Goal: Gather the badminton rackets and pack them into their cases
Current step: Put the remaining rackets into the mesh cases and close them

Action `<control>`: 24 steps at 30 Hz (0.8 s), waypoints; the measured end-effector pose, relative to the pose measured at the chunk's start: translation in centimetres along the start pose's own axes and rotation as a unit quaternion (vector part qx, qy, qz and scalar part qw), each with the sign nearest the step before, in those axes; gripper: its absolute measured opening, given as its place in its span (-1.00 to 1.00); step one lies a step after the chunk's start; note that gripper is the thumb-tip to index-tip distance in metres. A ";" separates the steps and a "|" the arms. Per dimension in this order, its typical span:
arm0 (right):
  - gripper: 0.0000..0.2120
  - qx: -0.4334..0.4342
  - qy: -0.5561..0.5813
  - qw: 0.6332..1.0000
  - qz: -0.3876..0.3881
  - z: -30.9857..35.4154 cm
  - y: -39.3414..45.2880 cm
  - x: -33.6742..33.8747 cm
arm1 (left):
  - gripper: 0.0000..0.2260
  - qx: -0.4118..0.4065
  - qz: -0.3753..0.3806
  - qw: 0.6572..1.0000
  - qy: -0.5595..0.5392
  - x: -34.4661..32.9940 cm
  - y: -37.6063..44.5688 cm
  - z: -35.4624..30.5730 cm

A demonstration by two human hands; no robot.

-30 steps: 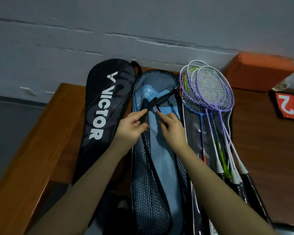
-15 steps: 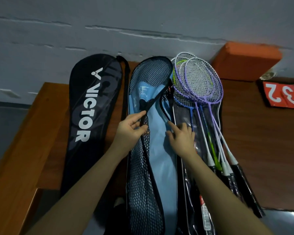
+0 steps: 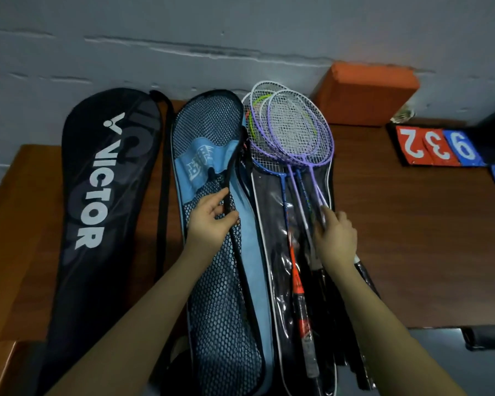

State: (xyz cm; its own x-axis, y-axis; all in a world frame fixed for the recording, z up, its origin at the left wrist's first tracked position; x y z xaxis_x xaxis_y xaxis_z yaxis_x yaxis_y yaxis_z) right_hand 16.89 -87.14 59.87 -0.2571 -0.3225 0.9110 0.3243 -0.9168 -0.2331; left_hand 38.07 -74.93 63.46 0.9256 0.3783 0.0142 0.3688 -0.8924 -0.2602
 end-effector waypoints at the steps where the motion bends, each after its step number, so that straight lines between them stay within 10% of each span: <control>1: -0.61 0.003 -0.003 1.000 0.017 -0.3 0.4 0.0 | -0.53 0.000 -0.007 1.000 -0.001 -0.2 0.0 0.1; 24: -0.62 0.135 0.083 0.987 0.000 -4.0 4.9 1.5 | -0.55 -0.026 -0.083 0.995 0.047 -5.0 2.1 -0.3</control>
State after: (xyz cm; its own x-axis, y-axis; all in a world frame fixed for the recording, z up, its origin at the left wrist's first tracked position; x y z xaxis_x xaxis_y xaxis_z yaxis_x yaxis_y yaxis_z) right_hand 14.48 -93.09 58.77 -0.3953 -0.3780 0.8372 0.5497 -0.8276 -0.1141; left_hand 34.25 -78.81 63.14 0.8544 0.4993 0.1441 0.5192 -0.8318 -0.1965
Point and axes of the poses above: each hand's wrist, its own y-axis towards the middle knuckle, its own x-axis out of the back of the hand, z = x × y, the point moved 1 cm from there along y, towards the middle knuckle, and after that the axes turned 15 degrees about z, right-handed, at the moved point
